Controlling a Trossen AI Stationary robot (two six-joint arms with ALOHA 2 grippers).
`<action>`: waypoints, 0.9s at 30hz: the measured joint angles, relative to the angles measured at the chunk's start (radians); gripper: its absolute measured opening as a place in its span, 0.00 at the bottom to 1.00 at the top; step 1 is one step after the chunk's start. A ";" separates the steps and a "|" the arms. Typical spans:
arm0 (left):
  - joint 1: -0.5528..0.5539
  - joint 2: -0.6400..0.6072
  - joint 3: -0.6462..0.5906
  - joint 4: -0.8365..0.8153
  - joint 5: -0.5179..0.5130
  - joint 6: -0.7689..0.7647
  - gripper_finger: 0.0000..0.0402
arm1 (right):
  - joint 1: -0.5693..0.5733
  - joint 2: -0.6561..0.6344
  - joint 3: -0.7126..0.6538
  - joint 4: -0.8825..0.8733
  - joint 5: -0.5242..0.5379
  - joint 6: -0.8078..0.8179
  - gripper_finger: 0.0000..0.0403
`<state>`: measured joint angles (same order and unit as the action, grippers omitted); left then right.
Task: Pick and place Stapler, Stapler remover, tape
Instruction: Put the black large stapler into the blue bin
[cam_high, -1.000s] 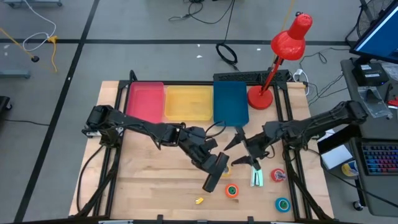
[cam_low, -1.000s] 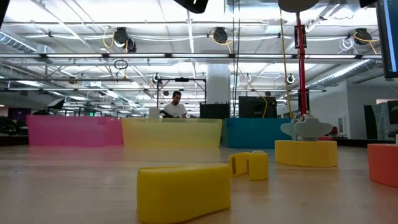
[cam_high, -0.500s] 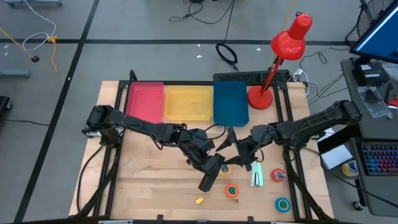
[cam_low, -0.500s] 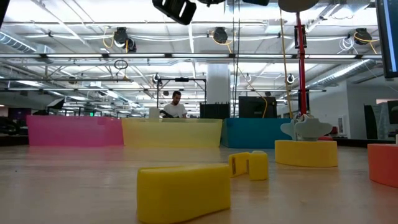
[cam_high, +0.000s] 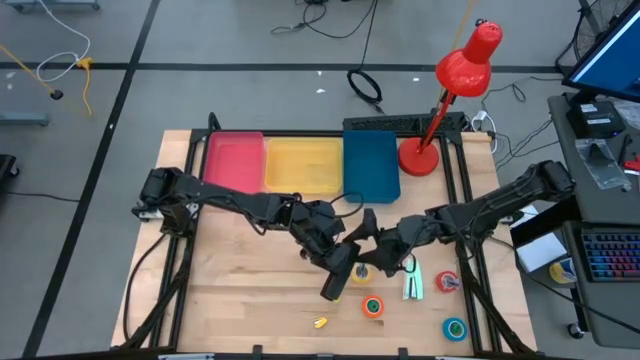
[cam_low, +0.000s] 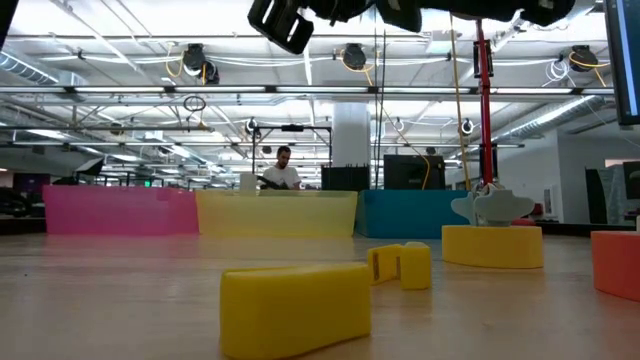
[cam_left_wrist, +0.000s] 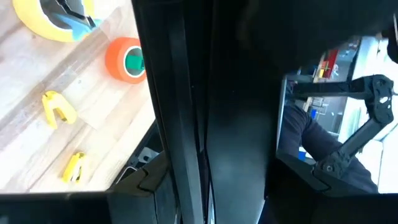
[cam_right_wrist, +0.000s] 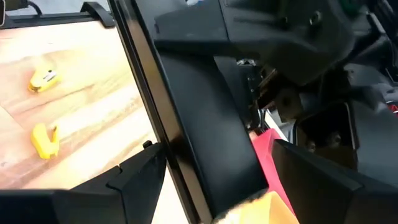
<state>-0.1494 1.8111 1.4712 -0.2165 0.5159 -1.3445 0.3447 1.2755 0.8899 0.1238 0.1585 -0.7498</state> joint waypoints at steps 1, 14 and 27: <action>0.001 0.000 0.000 -0.002 -0.002 0.000 0.49 | 0.000 0.005 0.008 0.000 -0.001 0.000 0.70; 0.004 0.000 0.000 -0.026 -0.027 -0.027 0.49 | -0.010 0.034 0.034 -0.061 -0.001 0.029 0.55; 0.004 0.000 -0.001 -0.047 -0.043 -0.035 0.50 | -0.014 0.035 0.034 -0.107 -0.014 0.030 0.36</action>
<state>-0.1452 1.8111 1.4704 -0.2631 0.4726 -1.3796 0.3305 1.3102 0.9235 0.0165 0.1449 -0.7197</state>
